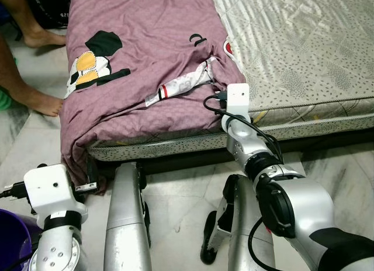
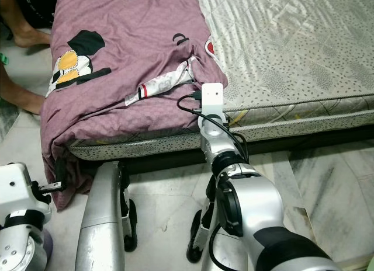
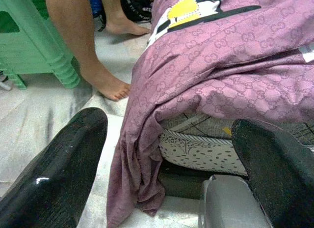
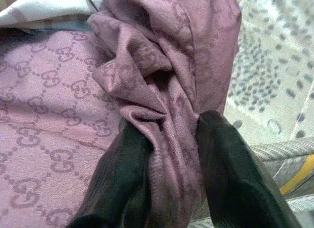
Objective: Clean up the room
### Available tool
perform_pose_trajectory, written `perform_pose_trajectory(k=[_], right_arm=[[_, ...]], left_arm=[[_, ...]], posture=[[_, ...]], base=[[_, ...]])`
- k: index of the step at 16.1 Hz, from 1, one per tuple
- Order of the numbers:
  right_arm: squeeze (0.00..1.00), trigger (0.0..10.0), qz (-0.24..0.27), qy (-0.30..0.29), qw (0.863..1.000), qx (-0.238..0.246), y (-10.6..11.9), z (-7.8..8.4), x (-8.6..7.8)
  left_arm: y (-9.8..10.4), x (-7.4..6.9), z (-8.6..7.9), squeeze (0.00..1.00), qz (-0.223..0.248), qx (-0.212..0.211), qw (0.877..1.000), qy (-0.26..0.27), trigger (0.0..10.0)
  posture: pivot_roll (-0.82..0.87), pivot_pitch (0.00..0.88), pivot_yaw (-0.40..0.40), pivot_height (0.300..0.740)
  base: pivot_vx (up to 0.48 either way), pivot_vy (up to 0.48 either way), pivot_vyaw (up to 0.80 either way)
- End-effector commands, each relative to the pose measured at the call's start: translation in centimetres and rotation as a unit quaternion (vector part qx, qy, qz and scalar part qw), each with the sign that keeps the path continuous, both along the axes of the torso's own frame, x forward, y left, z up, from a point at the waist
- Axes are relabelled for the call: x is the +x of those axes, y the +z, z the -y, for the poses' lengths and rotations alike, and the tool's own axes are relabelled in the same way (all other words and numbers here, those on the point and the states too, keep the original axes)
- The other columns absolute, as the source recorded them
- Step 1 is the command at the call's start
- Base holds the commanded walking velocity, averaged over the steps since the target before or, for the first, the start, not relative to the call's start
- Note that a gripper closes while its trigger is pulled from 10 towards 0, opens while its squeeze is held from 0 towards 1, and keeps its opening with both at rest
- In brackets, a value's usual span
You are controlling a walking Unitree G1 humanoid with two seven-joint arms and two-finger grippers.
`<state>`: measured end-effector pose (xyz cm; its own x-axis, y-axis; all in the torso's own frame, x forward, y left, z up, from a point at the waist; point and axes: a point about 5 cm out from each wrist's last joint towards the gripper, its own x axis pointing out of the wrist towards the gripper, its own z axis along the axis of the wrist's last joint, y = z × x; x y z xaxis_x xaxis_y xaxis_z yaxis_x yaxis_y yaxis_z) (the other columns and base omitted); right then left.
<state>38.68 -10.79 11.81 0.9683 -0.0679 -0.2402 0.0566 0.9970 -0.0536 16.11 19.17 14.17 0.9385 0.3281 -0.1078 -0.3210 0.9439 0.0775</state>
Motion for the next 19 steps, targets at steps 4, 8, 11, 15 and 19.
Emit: perform_pose_trajectory(k=[4, 8, 11, 15, 19], right_arm=[[0.0, 0.0, -0.031, -0.018, 0.998, 0.053, -1.1, 1.2, -0.4], [0.0, 0.0, -0.019, 0.001, 0.997, 0.071, -1.0, 1.7, -0.3], [0.0, 0.0, -0.022, 0.009, 0.997, 0.069, -2.0, 2.7, -0.9], [0.0, 0.0, -0.024, 0.021, 0.998, 0.06, -4.5, 4.8, -3.4], [0.0, 0.0, -0.029, 0.051, 0.997, 0.053, -5.4, 6.0, -7.2]], left_arm=[[-0.5, 0.4, -0.3, 0.0, -0.004, -0.001, 1.0, 0.007, 10.0], [-0.5, 1.4, -0.5, 0.0, 0.009, -0.003, 1.0, 0.008, 10.0], [-0.8, 2.3, -0.6, 0.0, 0.014, -0.007, 1.0, 0.005, 10.0], [-1.0, 3.4, -0.8, 0.0, 0.022, -0.009, 1.0, -0.002, 10.0], [-1.2, 4.4, -0.8, 0.0, 0.027, -0.009, 0.999, -0.016, 10.0]], posture=[[0.27, 0.21, -0.05, 0.525], [0.24, 0.173, -0.053, 0.525], [0.21, 0.148, -0.048, 0.525], [0.17, 0.112, -0.035, 0.525], [0.14, 0.087, -0.013, 0.525]], base=[[0.0, 0.0, 0.0], [0.0, 0.0, 0.0], [0.0, 0.0, 0.0], [0.0, 0.0, 0.0], [0.0, 0.0, 0.0]])
